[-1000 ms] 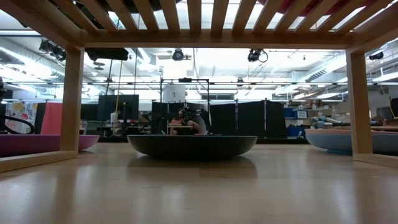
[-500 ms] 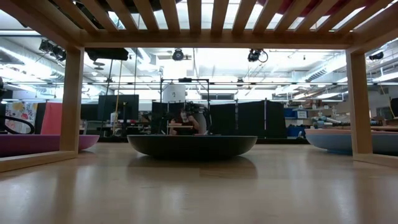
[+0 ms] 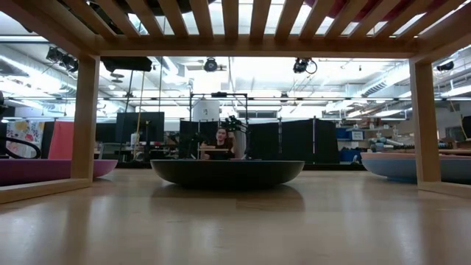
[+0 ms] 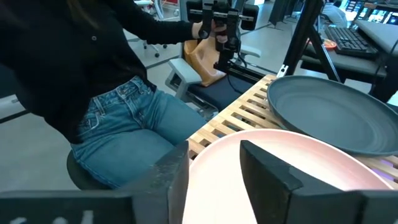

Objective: Place and stack plates onto a shelf
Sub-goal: Stack the dark green plate on top of the black plate on the shelf

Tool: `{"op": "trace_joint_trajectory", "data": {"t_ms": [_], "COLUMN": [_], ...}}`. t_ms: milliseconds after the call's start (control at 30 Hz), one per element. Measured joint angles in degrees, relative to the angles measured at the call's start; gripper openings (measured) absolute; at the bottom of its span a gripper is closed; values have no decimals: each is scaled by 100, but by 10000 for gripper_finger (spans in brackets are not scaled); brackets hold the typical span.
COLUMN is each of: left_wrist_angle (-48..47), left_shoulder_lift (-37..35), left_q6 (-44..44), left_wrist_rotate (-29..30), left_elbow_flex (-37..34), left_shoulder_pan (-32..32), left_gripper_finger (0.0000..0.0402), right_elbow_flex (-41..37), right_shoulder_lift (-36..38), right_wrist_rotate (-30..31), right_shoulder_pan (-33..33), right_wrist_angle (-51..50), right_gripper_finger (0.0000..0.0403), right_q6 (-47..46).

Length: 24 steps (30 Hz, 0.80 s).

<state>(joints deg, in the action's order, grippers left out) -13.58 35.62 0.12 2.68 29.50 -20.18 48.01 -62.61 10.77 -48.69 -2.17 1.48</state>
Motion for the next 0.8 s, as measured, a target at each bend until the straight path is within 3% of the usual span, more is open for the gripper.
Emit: {"op": "trace_joint_trajectory", "data": {"t_ms": [400, 800], "left_wrist_angle": [0, 2], "left_shoulder_lift": [0, 0], "left_q6": [-2, -4], "left_wrist_rotate": [1, 0], "left_elbow_flex": [0, 0], "left_shoulder_pan": [1, 20], "left_gripper_finger": [148, 148], "right_elbow_flex": [0, 0], "right_shoulder_lift": [0, 0], "right_wrist_rotate": [15, 19], "right_shoulder_pan": [4, 4], "right_wrist_angle": [0, -2], "right_gripper_finger": [193, 199], "right_q6": [-2, 3]}}
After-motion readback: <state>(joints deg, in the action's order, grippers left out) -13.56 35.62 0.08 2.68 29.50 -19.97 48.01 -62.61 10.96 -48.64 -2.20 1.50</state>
